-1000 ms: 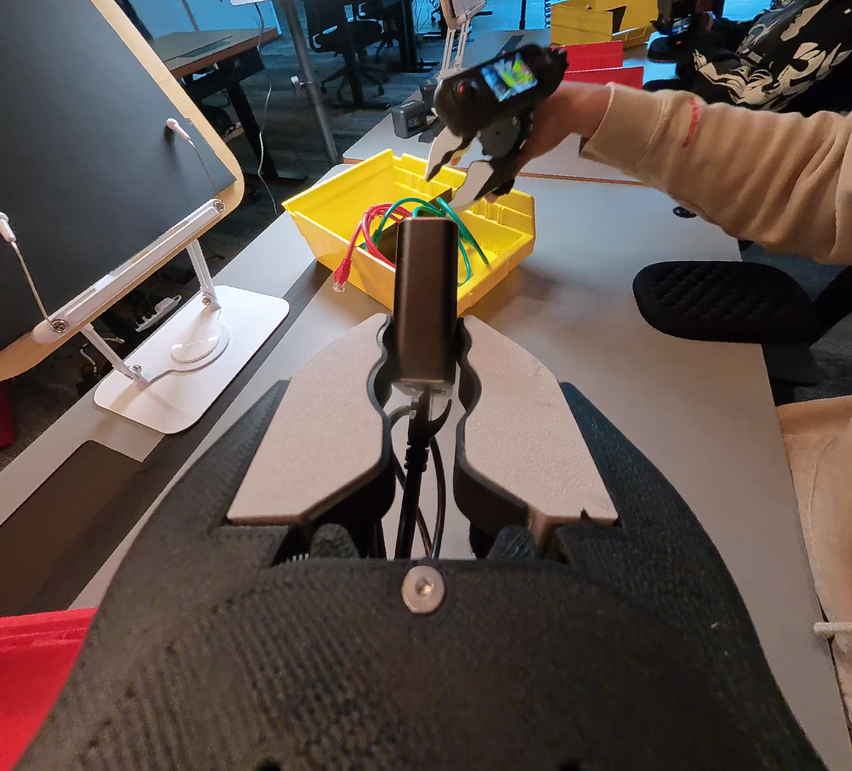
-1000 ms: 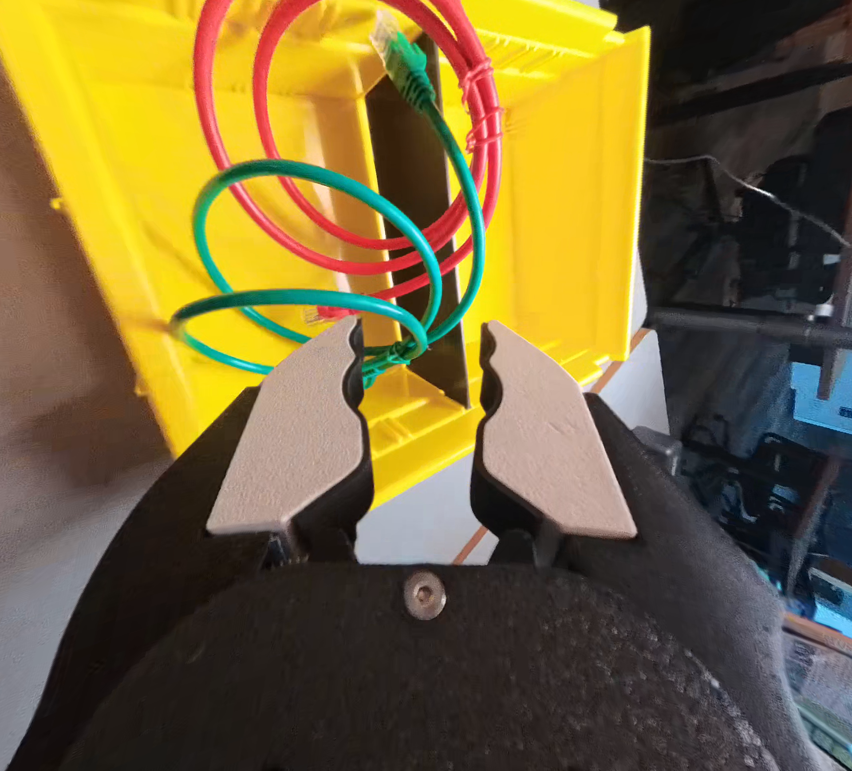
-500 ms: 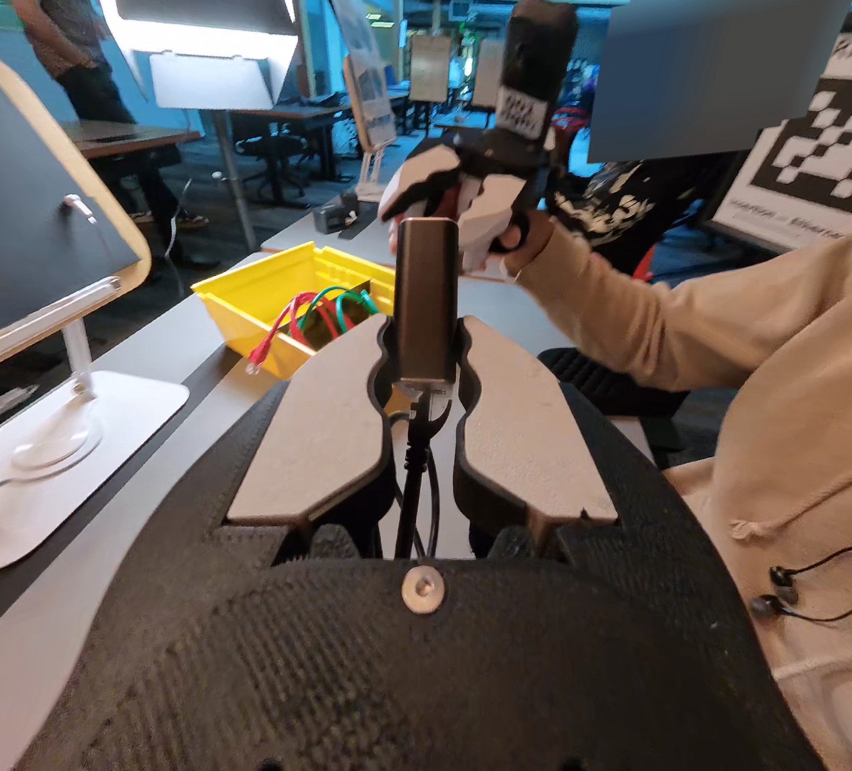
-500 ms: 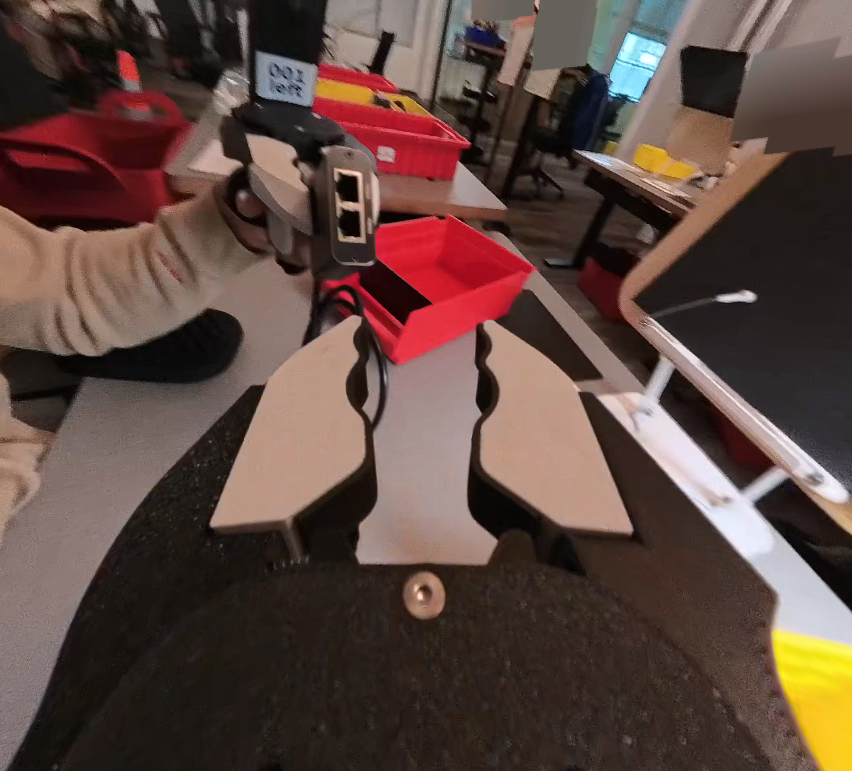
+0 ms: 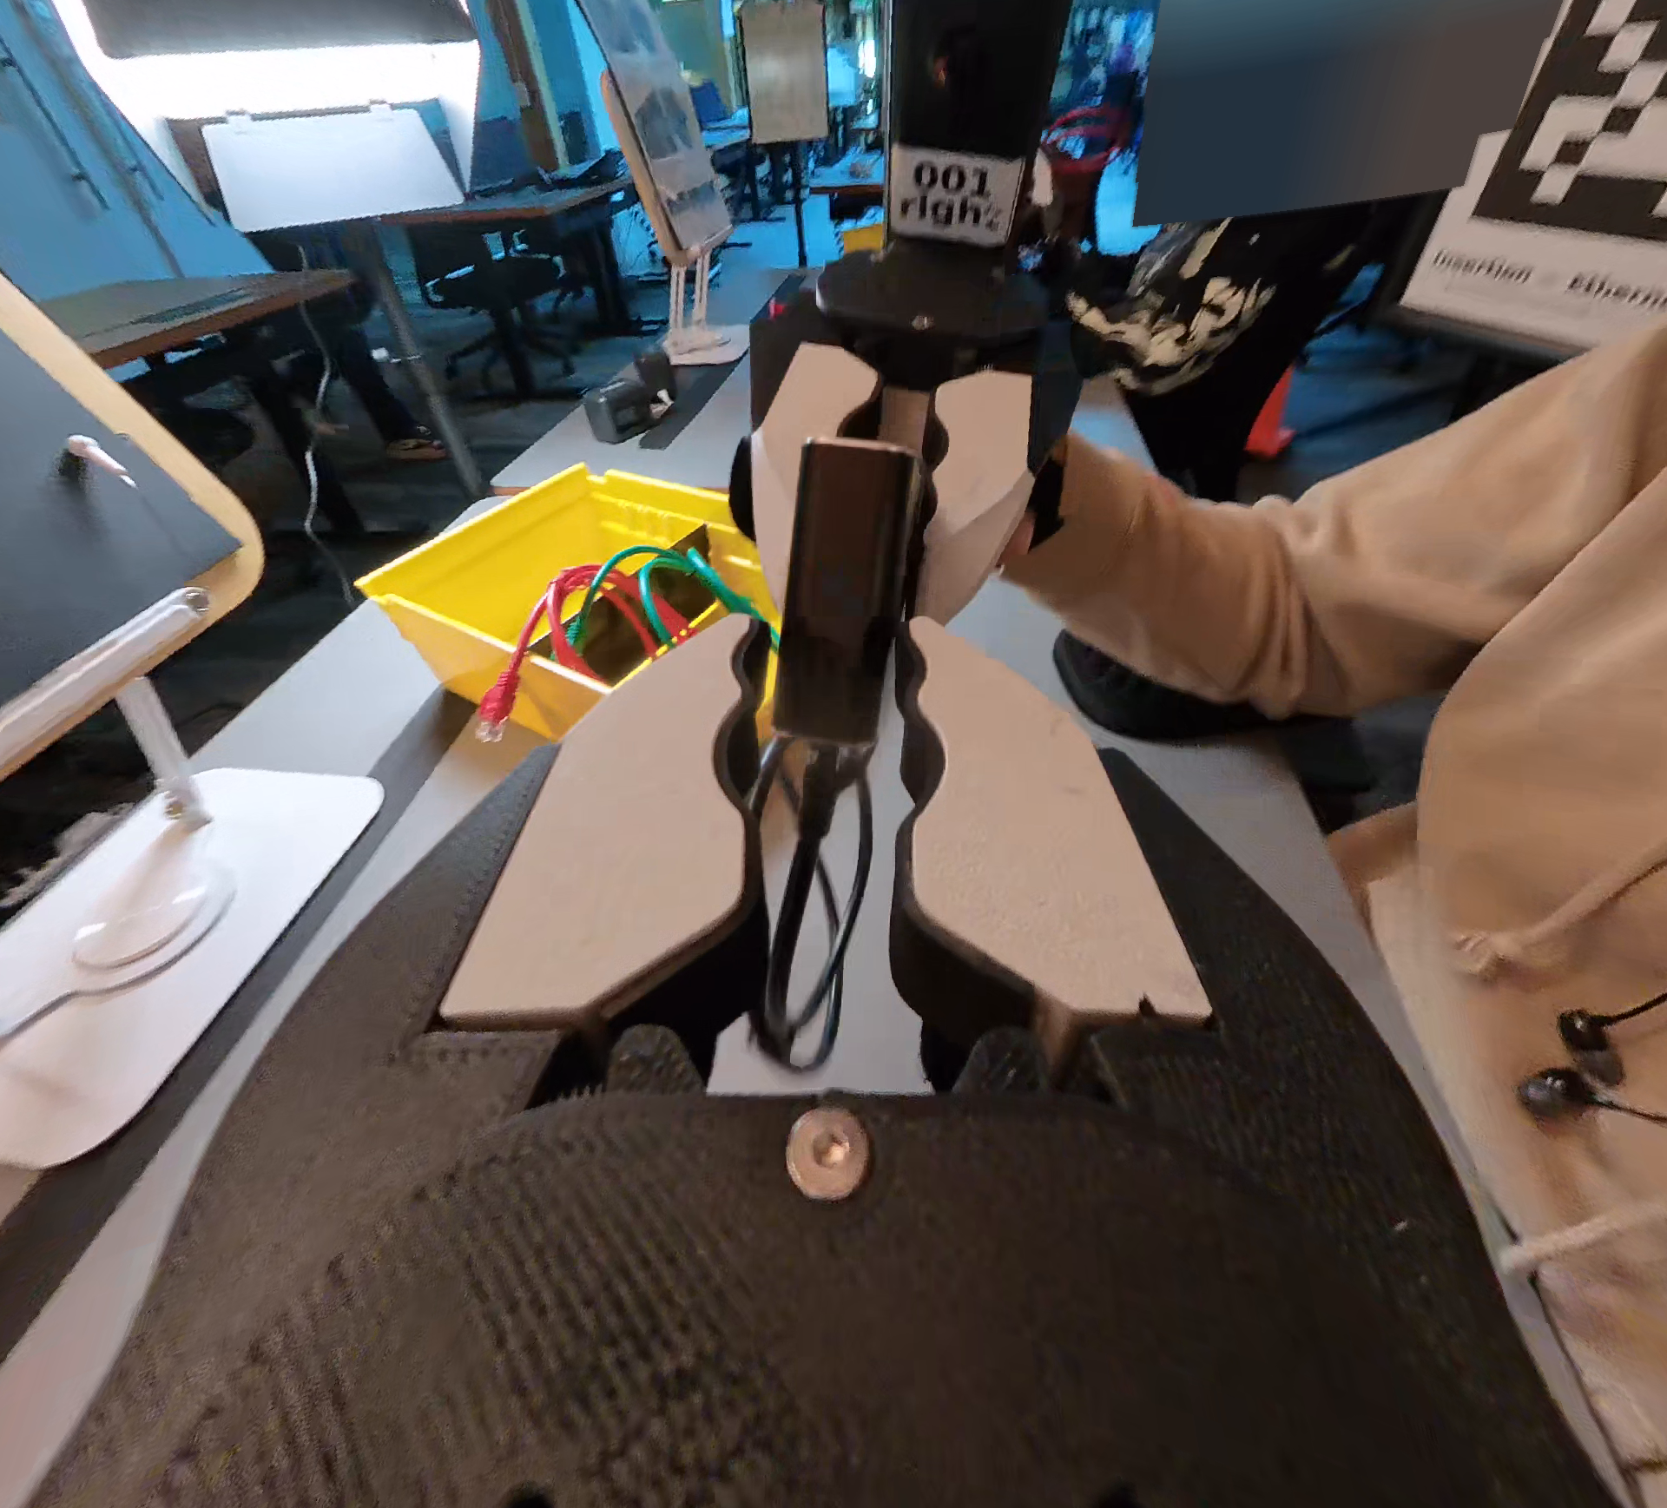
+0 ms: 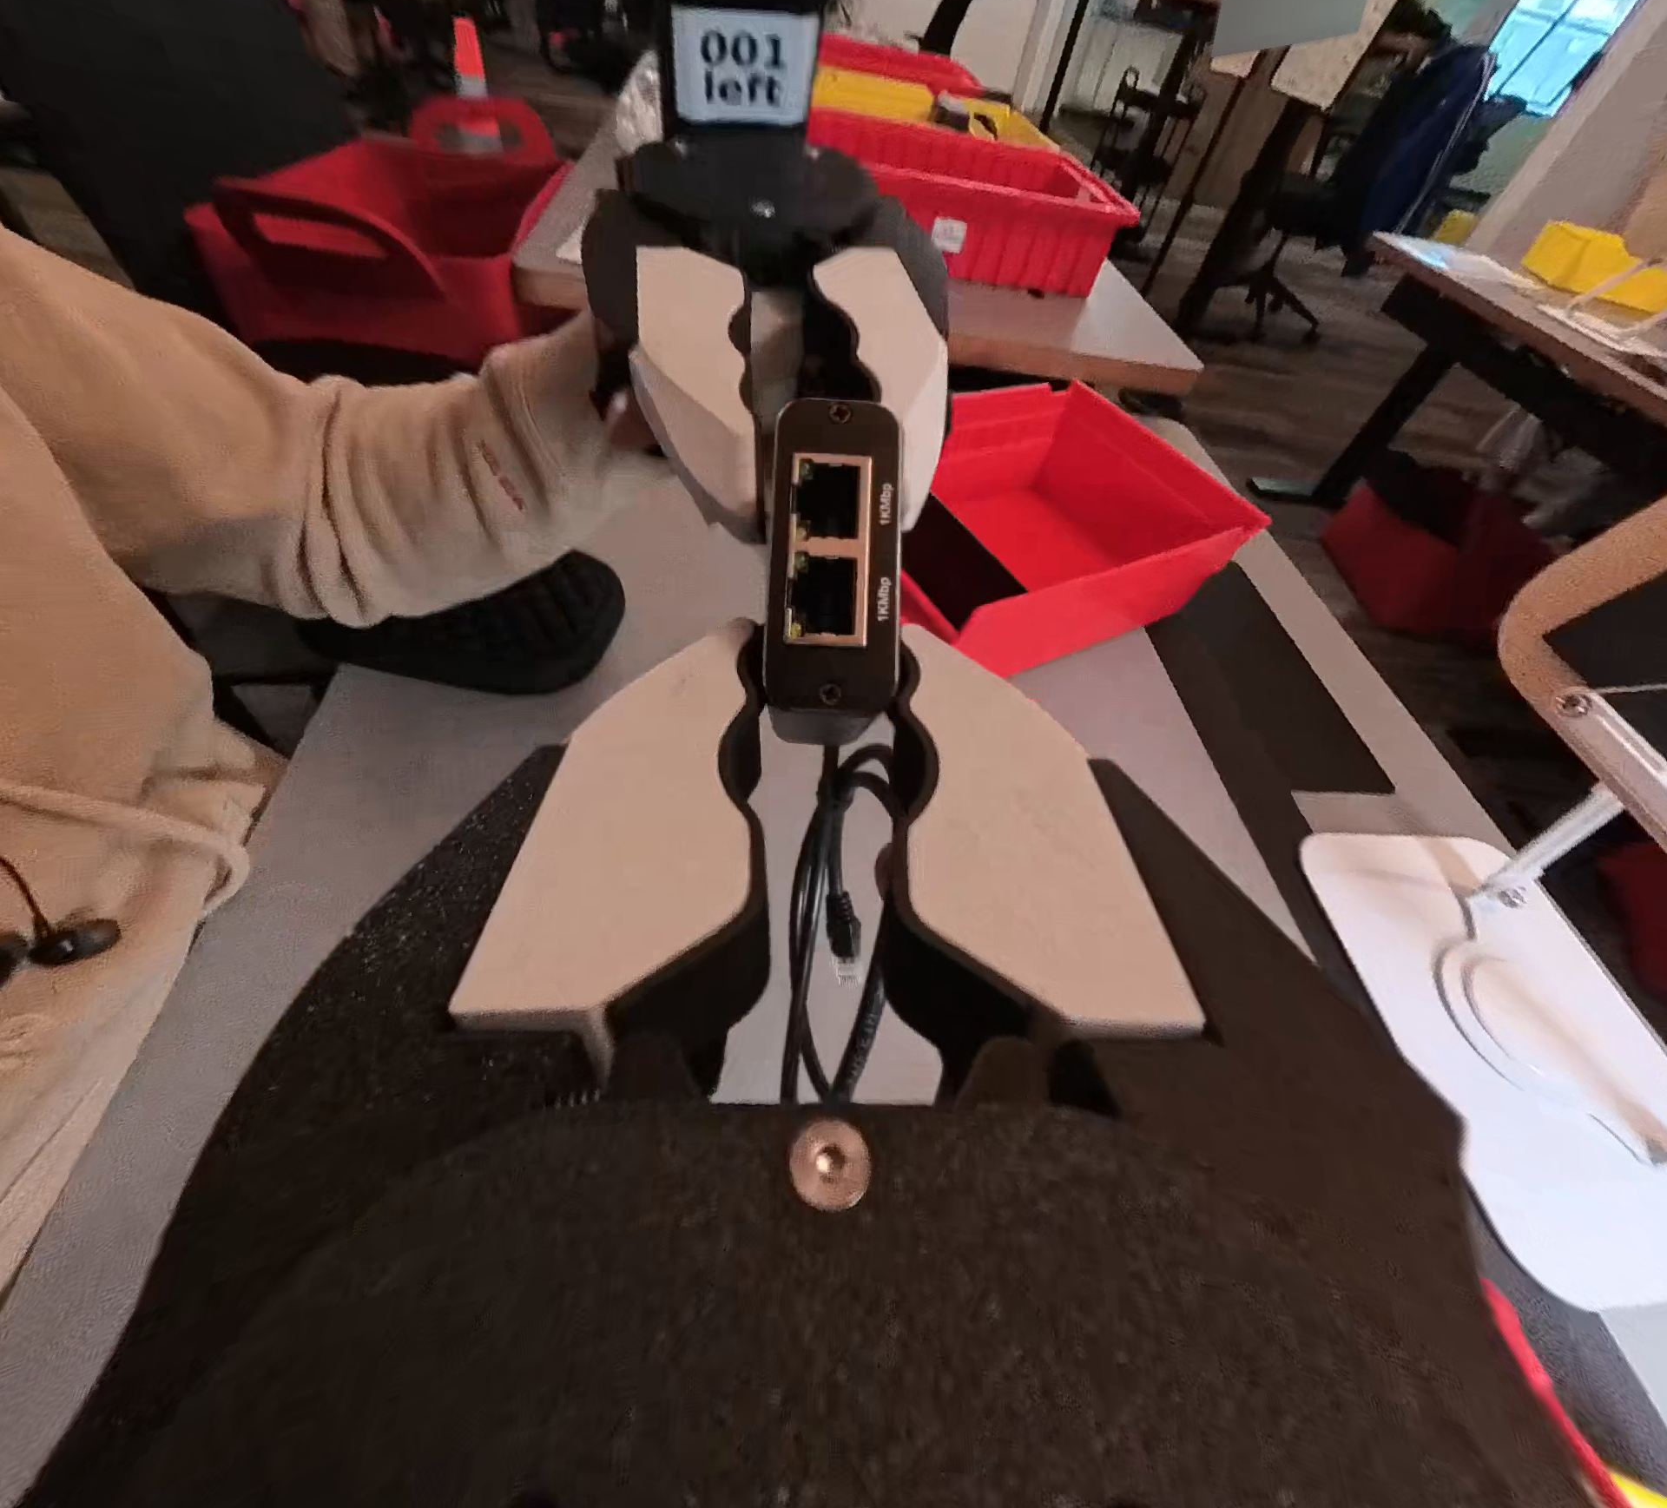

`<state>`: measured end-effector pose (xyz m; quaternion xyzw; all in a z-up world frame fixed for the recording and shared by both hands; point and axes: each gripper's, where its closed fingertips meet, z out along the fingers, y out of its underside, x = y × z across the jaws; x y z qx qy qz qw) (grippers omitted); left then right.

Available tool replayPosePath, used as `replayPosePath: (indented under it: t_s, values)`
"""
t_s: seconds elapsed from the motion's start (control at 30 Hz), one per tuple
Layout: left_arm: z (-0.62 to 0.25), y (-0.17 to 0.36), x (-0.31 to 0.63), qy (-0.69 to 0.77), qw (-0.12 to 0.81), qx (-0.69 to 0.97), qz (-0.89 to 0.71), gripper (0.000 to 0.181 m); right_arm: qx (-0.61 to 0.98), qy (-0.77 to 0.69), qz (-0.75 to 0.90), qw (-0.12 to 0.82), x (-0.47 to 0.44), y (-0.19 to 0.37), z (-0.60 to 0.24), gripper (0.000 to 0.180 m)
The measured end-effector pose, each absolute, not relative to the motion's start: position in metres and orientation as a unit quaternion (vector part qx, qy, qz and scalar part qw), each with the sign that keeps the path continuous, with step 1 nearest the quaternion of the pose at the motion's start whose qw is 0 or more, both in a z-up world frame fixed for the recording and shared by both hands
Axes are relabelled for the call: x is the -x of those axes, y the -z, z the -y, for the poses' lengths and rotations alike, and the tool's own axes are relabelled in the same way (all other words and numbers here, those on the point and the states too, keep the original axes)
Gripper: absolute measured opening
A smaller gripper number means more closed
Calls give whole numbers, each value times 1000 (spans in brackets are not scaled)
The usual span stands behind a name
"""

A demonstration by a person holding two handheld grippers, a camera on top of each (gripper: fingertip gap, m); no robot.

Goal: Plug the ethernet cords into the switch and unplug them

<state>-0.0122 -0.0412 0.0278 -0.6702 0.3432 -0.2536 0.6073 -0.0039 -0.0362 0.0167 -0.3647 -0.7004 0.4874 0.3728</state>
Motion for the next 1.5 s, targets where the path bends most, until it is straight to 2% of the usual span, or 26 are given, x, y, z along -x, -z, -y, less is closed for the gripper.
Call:
replayPosePath:
  t_s: [0.17,0.3,0.37,0.47,0.57,0.67,0.77,0.9,1.07,1.2,1.27,1.37,1.43,1.5]
  values:
    - [46,-15,3,213,575,696,-373,36,380,-418,751,342,-7,4,40,24]
    - [48,5,-11,211,535,708,-410,25,369,-400,773,326,-5,14,52,24]
    - [48,3,-12,207,541,702,-414,25,365,-405,770,332,-7,11,52,24]
    - [49,-9,-14,218,564,684,-407,25,354,-430,755,346,-7,-1,53,24]
    - [45,-25,-8,228,601,668,-375,25,348,-454,712,407,-2,-22,45,27]
    - [37,-45,12,241,654,644,-314,25,351,-479,650,474,-5,-50,28,27]
    - [32,-71,41,283,715,599,-225,25,353,-518,608,487,-14,-70,24,27]
    - [27,-87,77,318,766,546,-121,25,365,-526,622,451,2,-51,41,31]
    - [26,-87,74,333,774,530,-95,25,419,-509,594,461,54,-6,44,40]
    - [24,-81,42,333,769,532,-121,25,428,-527,557,478,70,4,53,35]
    - [24,-78,29,333,765,533,-137,25,412,-553,538,484,64,-5,51,18]
    - [25,-76,23,346,759,532,-147,25,406,-569,568,434,56,-5,52,12]
    - [25,-74,26,345,750,542,-157,25,412,-533,604,425,51,-2,41,11]
    - [22,-62,23,352,702,589,-190,24,423,-457,670,405,40,11,27,10]
